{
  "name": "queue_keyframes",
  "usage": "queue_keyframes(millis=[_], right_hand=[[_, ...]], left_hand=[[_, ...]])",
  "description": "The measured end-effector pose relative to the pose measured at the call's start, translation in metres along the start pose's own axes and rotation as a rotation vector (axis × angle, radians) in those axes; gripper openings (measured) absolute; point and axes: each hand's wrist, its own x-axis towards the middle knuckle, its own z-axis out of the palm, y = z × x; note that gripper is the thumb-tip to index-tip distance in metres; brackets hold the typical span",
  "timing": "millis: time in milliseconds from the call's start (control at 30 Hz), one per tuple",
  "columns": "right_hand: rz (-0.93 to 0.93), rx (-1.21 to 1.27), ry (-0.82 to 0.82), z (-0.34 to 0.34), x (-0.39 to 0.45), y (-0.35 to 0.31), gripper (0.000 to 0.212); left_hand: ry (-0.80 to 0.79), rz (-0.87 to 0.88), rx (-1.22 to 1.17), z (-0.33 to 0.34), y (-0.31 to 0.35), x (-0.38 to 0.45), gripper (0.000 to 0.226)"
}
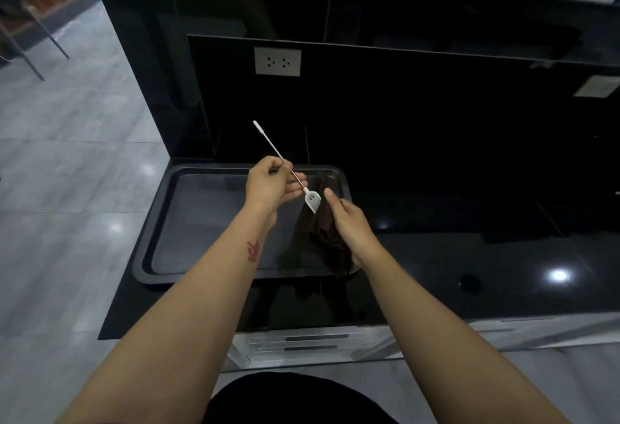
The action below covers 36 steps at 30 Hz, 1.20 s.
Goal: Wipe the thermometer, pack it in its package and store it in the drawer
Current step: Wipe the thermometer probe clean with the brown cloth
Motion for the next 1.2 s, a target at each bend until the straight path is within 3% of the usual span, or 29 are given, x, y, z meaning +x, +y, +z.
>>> queue_keyframes(millis=[233, 433, 633, 800, 967, 1200], right_hand=[[-0.008, -0.021, 0.011, -0.002, -0.006, 0.012, 0.043], [-0.035, -0.009, -0.02, 0.003, -0.006, -0.001, 0.039], [0.005, -0.016, -0.03, 0.001, -0.001, 0.005, 0.043], [-0.036, -0.011, -0.034, 0.009, 0.002, -0.008, 0.032], [-0.022, 0.0, -0.034, 0.011, 0.006, -0.004, 0.043], [-0.084, -0.023, 0.008, 0.017, 0.01, -0.006, 0.042]], left_hand=[[0.049, 0.031, 0.01, -0.002, 0.004, 0.003, 0.014], [-0.001, 0.046, 0.103, 0.004, -0.001, -0.001, 0.012], [0.094, 0.077, 0.103, -0.003, 0.008, 0.005, 0.014], [0.118, 0.094, 0.205, 0.004, -0.002, 0.007, 0.019], [0.156, 0.125, 0.205, 0.006, 0.003, 0.011, 0.019], [0.198, 0.102, 0.186, 0.006, 0.002, 0.01, 0.021]])
